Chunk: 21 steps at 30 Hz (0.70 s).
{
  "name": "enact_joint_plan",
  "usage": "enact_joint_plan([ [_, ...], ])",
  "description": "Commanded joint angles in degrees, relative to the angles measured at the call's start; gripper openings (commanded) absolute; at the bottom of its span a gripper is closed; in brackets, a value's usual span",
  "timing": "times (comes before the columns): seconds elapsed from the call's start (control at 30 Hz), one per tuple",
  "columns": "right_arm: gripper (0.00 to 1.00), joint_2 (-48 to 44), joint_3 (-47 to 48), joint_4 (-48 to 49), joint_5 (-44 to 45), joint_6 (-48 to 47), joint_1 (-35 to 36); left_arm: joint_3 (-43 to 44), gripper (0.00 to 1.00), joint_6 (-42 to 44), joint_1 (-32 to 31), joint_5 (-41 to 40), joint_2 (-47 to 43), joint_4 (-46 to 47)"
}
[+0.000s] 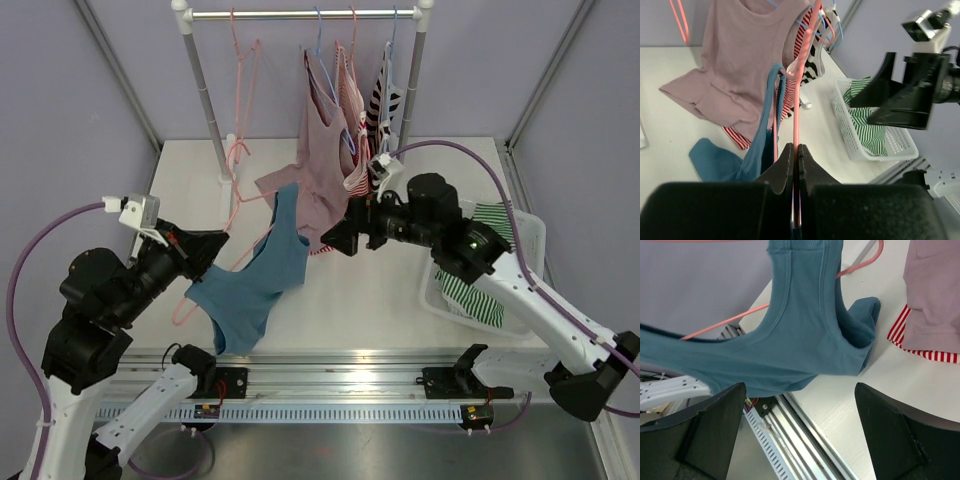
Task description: Remove the tank top from the hanger
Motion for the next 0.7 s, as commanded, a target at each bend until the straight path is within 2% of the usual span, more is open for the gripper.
enact_joint_plan([
  [0.0,0.97,4.4,2.1,8.4,11.4,0.0,4.9,-0.5,0.0,-0.9,0.1,2.0,-3.2,0.1],
  [0.2,0.95,12.1,3.1,16.3,14.6,1.0,6.9,-1.3,0.0,-0.2,0.1,1.8,-4.7,-4.2],
  [0.37,0.97,15.8,3.8,21.9,11.6,0.1,7.8,-1.5,0.0,-0.2,0.1,3.1,-5.1,-5.4],
  [0.67,0.95,21.6,8.4,21.8,12.5,-2.5,8.3,-0.6,0.0,-1.0,0.1,5.1,-5.9,-5.1],
])
